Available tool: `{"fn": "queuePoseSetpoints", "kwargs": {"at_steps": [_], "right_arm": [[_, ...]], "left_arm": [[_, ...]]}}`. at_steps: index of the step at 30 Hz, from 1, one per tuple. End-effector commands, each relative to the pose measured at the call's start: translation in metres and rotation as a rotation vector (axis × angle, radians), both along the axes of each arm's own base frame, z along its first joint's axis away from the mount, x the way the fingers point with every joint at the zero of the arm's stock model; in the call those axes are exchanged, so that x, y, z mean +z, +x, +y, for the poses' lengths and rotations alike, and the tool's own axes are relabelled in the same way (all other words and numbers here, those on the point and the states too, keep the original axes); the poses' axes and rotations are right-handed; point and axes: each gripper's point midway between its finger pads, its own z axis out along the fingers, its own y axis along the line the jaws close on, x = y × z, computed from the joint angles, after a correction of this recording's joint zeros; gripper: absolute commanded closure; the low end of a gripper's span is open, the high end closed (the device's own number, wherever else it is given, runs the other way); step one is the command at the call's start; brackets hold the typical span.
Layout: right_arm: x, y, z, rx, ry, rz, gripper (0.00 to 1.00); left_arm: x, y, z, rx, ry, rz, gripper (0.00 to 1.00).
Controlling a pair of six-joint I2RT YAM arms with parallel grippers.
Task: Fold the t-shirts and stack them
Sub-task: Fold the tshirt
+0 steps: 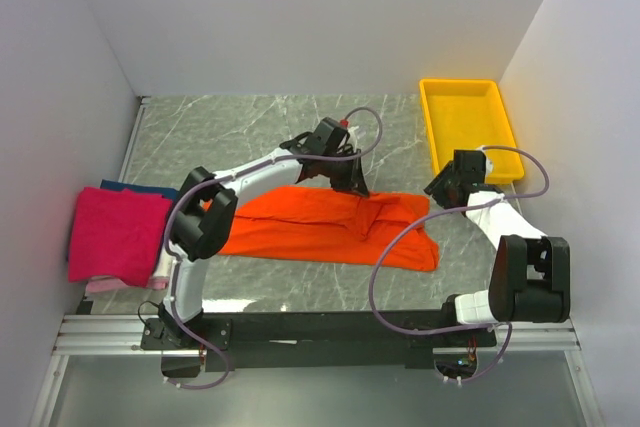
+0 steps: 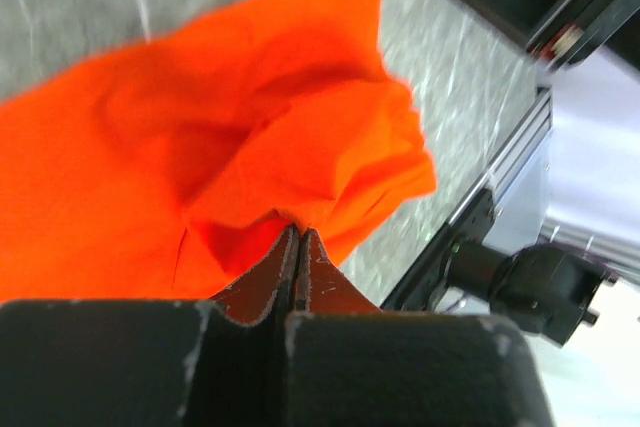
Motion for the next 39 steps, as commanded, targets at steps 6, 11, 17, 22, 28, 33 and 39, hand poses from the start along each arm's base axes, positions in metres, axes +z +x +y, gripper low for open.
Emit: {"fn": "queuePoseSetpoints", "kwargs": {"at_steps": [6, 11, 17, 22, 28, 33, 39], "right_arm": [[0.02, -0.008, 0.004, 0.036, 0.008, -0.054, 0.49], [0.028, -0.017, 0.005, 0.041, 0.006, -0.066, 0.49], [0.034, -0.027, 0.007, 0.046, 0.008, -0.086, 0.49], [0.033, -0.034, 0.008, 0.051, 0.01, -0.085, 0.49], [0.033, -0.041, 0.01, 0.056, 0.018, -0.087, 0.49], [0.038, -0.052, 0.025, 0.098, 0.046, -0.108, 0.49], [0.045, -0.076, 0.067, 0.21, -0.012, -0.104, 0.49]], "left_arm": [[0.014, -0.038, 0.004, -0.097, -0.037, -0.014, 0.99], [0.016, -0.064, -0.02, -0.169, -0.05, -0.012, 0.99], [0.009, -0.092, -0.04, -0.242, -0.049, 0.0, 0.95], [-0.001, -0.11, -0.046, -0.28, -0.042, 0.004, 0.77], [0.003, -0.116, -0.048, -0.295, -0.055, -0.014, 0.53], [0.018, -0.093, -0.018, -0.078, -0.009, -0.016, 0.64], [-0.026, -0.061, 0.069, 0.311, 0.345, 0.023, 0.69]]}}
